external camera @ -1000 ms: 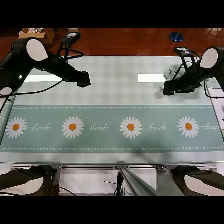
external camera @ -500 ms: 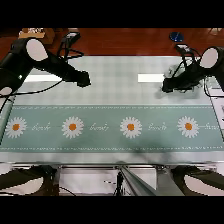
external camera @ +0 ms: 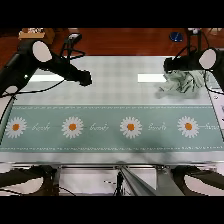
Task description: Fold the shirts.
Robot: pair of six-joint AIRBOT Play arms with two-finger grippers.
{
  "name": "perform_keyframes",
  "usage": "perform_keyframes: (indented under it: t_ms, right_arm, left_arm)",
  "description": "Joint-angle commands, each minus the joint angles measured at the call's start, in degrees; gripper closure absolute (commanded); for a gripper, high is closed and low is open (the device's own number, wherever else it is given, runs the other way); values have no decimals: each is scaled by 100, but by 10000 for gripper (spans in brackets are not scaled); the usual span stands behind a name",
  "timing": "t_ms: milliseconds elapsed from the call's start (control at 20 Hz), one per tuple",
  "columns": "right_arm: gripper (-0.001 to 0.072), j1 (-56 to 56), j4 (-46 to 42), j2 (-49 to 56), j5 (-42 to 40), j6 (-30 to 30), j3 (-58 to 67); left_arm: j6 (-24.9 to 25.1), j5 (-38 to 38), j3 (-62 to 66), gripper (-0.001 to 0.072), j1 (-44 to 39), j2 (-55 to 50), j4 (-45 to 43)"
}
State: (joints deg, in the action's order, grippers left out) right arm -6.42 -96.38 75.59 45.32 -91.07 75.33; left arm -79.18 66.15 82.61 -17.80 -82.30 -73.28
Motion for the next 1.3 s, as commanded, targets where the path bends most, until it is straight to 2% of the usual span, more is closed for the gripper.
perform_keyframes:
  t_ms: [0,100,200,300,650,850,900,950,1000,1050,1250]
  right_arm:
    - [120,153,-2627,140,-1408,-1196,39]
    - [117,557,-2787,437,-1185,-1399,203]
    - [110,1019,-2463,737,-942,-1394,240]
    - [104,1390,-2107,1012,-699,-1333,240]
    - [103,1753,-575,1891,-302,-223,240]
    - [111,1729,-221,2409,-286,-166,240]
    - [144,1729,-181,2518,-286,-168,240]
    - [242,1729,-140,2592,-286,-168,240]
    - [431,1729,-146,2612,-282,-166,240]
    - [664,1731,-160,2570,-267,-173,251]
    - [667,1729,-162,1827,-186,299,595]
  left_arm:
    - [0,-96,7,80,-2,-74,0]
    - [-151,-94,26,79,-2,-66,2]
    - [-365,-15,101,79,2,0,2]
    - [-361,-7,205,79,2,87,2]
    - [-363,98,269,80,2,205,2]
    - [-365,101,269,80,2,205,2]
    - [-365,101,269,80,2,205,2]
    - [-365,101,269,80,2,205,2]
    - [-365,101,269,80,2,205,2]
    - [-365,103,269,80,2,205,4]
    - [-365,262,448,80,4,295,2]
